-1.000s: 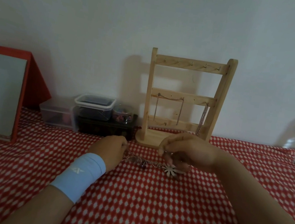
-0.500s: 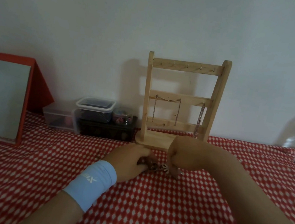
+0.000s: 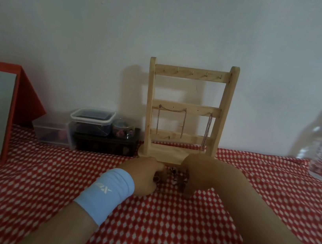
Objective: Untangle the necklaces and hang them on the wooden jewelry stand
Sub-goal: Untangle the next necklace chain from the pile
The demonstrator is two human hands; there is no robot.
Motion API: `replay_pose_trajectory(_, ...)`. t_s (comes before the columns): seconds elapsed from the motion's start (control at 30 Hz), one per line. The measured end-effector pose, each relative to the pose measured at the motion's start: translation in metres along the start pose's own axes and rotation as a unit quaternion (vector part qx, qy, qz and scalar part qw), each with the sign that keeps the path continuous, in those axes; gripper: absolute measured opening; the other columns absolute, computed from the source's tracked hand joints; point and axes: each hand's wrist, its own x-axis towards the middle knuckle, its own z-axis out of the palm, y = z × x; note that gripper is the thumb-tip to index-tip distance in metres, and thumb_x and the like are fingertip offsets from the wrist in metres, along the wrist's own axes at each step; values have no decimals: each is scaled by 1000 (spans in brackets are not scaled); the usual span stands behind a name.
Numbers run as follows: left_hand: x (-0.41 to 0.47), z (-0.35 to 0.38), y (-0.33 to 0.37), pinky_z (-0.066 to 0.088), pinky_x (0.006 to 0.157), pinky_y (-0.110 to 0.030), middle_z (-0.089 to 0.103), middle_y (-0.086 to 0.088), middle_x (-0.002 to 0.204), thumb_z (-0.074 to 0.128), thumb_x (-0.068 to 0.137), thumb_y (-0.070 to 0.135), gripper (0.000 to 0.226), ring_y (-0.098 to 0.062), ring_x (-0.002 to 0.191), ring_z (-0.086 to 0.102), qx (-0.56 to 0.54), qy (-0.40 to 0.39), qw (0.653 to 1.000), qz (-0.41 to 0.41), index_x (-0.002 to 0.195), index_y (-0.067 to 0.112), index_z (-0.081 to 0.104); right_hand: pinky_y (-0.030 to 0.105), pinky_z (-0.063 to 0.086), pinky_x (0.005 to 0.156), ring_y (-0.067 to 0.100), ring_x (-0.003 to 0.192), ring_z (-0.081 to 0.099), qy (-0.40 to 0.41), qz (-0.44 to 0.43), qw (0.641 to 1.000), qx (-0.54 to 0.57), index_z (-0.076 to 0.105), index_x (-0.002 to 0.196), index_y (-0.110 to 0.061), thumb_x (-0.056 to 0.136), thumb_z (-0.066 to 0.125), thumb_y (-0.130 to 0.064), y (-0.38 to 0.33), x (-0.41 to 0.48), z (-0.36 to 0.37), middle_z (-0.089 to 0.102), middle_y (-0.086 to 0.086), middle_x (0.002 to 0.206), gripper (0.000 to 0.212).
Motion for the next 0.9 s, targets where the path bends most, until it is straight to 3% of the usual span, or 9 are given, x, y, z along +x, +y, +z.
replay_pose_trajectory(0.17,1,9,6,45,95,-29,55,12,114,63,85,23,25,-8,109,48,-35,136,989,47,110,30,61,28,54,80,16,97,65,-24,-38,997,55,74,106,-18,73,87,-39,13,2,1,69,-6,101,41)
replay_pose_trajectory(0.33,1,13,11,46,92,-20,59,20,115,71,83,35,49,4,104,54,-208,94,973,41,126,41,49,28,54,81,15,93,65,43,-81,990,111,71,102,-20,84,78,-34,14,6,2,70,-5,101,24)
replay_pose_trajectory(0.43,2,4,8,43,79,-14,59,17,102,74,82,30,53,6,92,54,-244,139,960,15,126,46,50,29,56,82,14,90,67,107,-107,968,199,73,99,-21,91,71,-36,11,7,-2,72,-5,96,17)
replay_pose_trajectory(0.63,3,-14,-11,42,82,-17,63,15,100,61,93,20,16,2,92,57,-241,221,945,-14,107,26,67,21,49,81,4,92,65,137,-111,949,260,70,101,-25,97,64,-37,8,9,-2,69,-12,98,13)
replay_pose_trajectory(0.7,1,-19,-18,50,86,-26,68,5,97,57,94,20,12,-7,92,63,-389,251,884,-64,95,21,68,21,46,84,3,95,62,114,-93,966,212,69,103,-29,96,65,-33,10,12,0,66,-15,102,9)
replay_pose_trajectory(0.77,-1,-25,-22,57,86,-41,67,-2,81,48,97,14,19,-18,80,66,-634,264,722,-82,88,10,64,22,46,88,3,97,59,82,-73,982,157,71,108,-31,94,68,-33,12,13,2,63,-17,103,14)
replay_pose_trajectory(0.8,-2,-29,-25,60,76,-41,62,-2,72,42,100,11,23,-18,68,63,-719,261,639,-74,85,8,60,24,47,90,3,97,60,69,-66,985,143,73,107,-32,92,70,-35,13,13,4,65,-18,103,16)
replay_pose_trajectory(0.83,-3,-32,-30,59,59,-34,56,-1,66,38,101,11,27,-15,57,57,-752,260,600,-78,81,8,56,25,48,92,3,97,61,62,-63,986,139,75,106,-33,91,71,-36,14,13,4,67,-18,103,15)
replay_pose_trajectory(0.9,-6,-41,-39,35,36,-19,47,0,61,37,100,13,31,-10,40,39,-734,256,618,-116,72,10,50,24,48,90,1,94,62,62,-52,988,133,78,102,-33,91,72,-38,15,13,4,71,-18,100,14)
